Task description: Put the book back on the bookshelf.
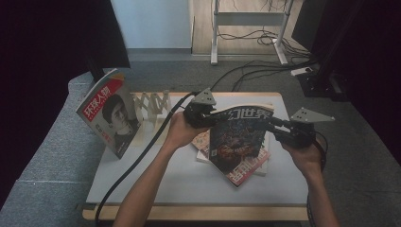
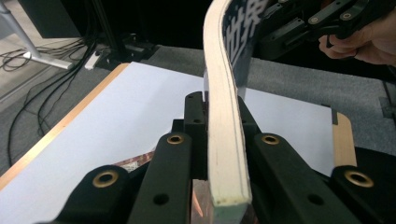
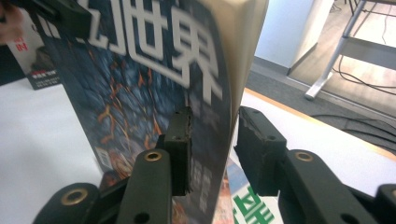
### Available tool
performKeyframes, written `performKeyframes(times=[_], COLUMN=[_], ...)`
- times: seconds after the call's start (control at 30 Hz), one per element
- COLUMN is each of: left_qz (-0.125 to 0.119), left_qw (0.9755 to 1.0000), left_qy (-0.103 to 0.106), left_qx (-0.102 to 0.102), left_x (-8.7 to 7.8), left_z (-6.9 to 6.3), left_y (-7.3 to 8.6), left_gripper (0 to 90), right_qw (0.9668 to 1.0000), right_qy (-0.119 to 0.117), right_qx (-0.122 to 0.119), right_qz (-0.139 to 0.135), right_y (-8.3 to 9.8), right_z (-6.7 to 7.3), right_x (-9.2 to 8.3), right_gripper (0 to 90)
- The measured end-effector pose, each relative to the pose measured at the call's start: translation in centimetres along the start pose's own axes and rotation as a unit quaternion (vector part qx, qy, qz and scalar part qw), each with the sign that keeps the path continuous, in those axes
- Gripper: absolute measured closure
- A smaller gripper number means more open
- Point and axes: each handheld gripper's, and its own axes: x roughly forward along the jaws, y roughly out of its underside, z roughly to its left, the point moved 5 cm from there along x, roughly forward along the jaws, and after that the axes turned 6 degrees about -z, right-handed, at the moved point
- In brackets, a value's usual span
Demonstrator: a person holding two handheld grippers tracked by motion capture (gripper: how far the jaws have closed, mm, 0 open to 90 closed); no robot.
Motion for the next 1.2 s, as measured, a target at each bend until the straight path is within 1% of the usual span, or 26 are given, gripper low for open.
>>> performKeyframes(times=[0.17,0.27,0.37,0.43,0.6,0.63,0.73,0.77,0.8,0.87,1.0,1.07,1.2], left_qz=[0.014,0.02,0.023,0.025,0.029,0.03,0.032,0.033,0.034,0.036,0.038,0.039,0.04], left_qw=[0.9998,0.9997,0.9997,0.9996,0.9995,0.9995,0.9994,0.9994,0.9994,0.9993,0.9992,0.9992,0.9991], left_qy=[-0.013,-0.014,-0.011,-0.013,-0.012,-0.012,-0.009,-0.009,-0.008,-0.008,-0.009,-0.01,-0.01], left_qx=[0.004,0.001,0.003,0.006,0.005,0.005,0.004,0.003,0.001,-0.001,-0.004,-0.005,-0.01], left_x=[-0.5,-0.8,-0.9,-1.0,-1.0,-1.1,-1.2,-1.2,-1.2,-1.3,-1.3,-1.3,-1.4], left_z=[0.3,0.5,0.4,0.2,0.2,0.2,0.2,0.2,0.3,0.3,0.3,0.4,0.4], left_y=[0.1,0.2,0.2,0.2,0.2,0.2,0.2,0.2,0.2,0.2,0.2,0.2,0.2], left_gripper=[81.9,81.8,81.9,81.8,81.8,81.8,81.9,81.9,81.9,81.9,81.9,81.9,81.9], right_qw=[0.9996,0.9986,0.9965,0.9947,0.9892,0.9881,0.9851,0.9836,0.9821,0.9803,0.9757,0.9739,0.9717], right_qy=[0.023,0.042,0.066,0.082,0.111,0.116,0.123,0.127,0.13,0.131,0.141,0.143,0.141], right_qx=[0.003,0.011,0.014,0.011,0.021,0.027,0.044,0.049,0.053,0.057,0.061,0.064,0.075], right_qz=[0.013,0.03,0.05,0.062,0.093,0.097,0.112,0.118,0.126,0.137,0.156,0.165,0.174], right_y=[1.4,2.8,4.3,5.4,8.0,8.5,10.2,10.8,11.4,12.5,14.5,15.3,16.9], right_z=[-0.6,-1.1,-1.8,-2.2,-3.3,-3.4,-3.9,-4.1,-4.2,-4.3,-4.4,-4.4,-4.2], right_x=[-0.1,0.0,0.1,0.2,0.2,0.2,0.2,0.3,0.4,0.5,0.8,0.9,1.0], right_gripper=[53.0,46.3,39.1,35.1,25.1,22.8,16.3,13.7,13.3,12.1,4.7,1.6,0.0])
